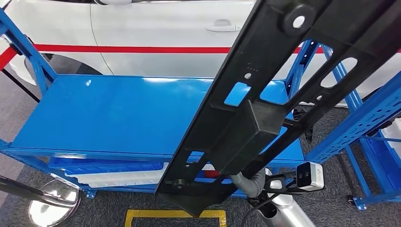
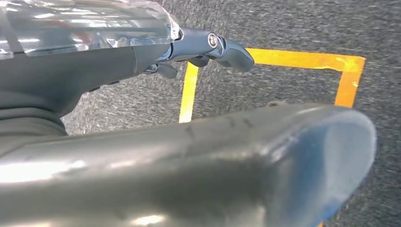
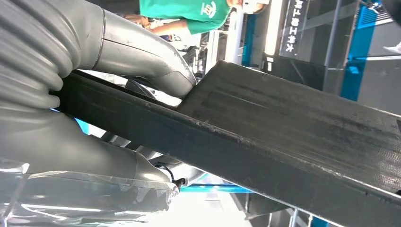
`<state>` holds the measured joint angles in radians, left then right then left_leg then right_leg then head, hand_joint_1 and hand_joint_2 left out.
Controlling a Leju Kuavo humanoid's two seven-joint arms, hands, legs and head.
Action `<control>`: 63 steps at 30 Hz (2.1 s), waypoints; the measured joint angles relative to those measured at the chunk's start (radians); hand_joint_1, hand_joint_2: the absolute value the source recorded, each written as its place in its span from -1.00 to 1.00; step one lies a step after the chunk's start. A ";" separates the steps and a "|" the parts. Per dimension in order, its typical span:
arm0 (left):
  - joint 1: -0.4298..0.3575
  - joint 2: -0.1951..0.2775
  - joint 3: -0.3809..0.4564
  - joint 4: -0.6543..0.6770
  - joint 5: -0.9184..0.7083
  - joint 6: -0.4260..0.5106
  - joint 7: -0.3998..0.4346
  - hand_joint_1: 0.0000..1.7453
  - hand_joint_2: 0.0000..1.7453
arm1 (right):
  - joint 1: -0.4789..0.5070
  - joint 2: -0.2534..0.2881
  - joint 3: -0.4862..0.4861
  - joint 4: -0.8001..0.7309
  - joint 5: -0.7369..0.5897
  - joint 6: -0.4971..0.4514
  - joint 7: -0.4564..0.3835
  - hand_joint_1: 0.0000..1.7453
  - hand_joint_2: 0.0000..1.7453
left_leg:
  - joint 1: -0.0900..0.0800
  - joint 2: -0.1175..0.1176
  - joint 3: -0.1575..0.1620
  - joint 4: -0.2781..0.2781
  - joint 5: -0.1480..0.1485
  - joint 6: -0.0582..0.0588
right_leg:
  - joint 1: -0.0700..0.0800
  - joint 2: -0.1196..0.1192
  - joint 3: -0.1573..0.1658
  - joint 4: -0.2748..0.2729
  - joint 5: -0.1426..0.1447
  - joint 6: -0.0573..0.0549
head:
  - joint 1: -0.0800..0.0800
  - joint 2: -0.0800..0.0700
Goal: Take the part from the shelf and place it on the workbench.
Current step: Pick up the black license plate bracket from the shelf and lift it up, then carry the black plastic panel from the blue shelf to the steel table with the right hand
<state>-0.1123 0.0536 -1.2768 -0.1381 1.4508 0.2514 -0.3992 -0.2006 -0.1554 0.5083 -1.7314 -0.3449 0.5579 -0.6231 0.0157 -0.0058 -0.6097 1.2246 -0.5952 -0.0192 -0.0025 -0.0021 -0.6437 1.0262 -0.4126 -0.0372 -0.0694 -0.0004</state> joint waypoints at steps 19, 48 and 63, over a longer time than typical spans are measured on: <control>-0.010 0.020 -0.070 0.004 -0.006 -0.025 0.040 -1.00 -1.00 | 0.028 0.007 0.032 -0.126 0.122 -0.166 0.001 1.00 1.00 | -0.009 0.011 -0.022 -0.203 0.195 0.027 | -0.008 0.004 0.145 0.012 -0.118 0.048 | 0.000 0.000; -0.008 0.017 -0.095 0.008 -0.001 -0.003 0.067 -1.00 -1.00 | 0.126 0.024 -0.004 -0.139 0.111 -0.044 0.001 1.00 1.00 | -0.010 0.017 -0.011 -0.222 0.192 0.036 | -0.014 0.001 0.095 0.107 -0.094 0.055 | 0.000 0.000; 0.031 0.011 -0.098 0.016 0.001 0.051 0.225 -1.00 -1.00 | 0.287 0.023 -0.166 -0.124 0.217 0.150 -0.001 1.00 1.00 | -0.003 0.013 0.016 -0.109 0.117 -0.008 | -0.006 -0.007 0.122 -0.023 -0.084 0.011 | 0.000 0.000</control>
<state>-0.0818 0.0647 -1.3752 -0.1224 1.4519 0.3021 -0.1740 0.0864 -0.1320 0.3419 -1.8555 -0.1283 0.7075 -0.6237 0.0128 0.0073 -0.5932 1.1152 -0.4784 -0.0273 -0.0081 -0.0090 -0.5212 1.0035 -0.4968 -0.0259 -0.0694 -0.0004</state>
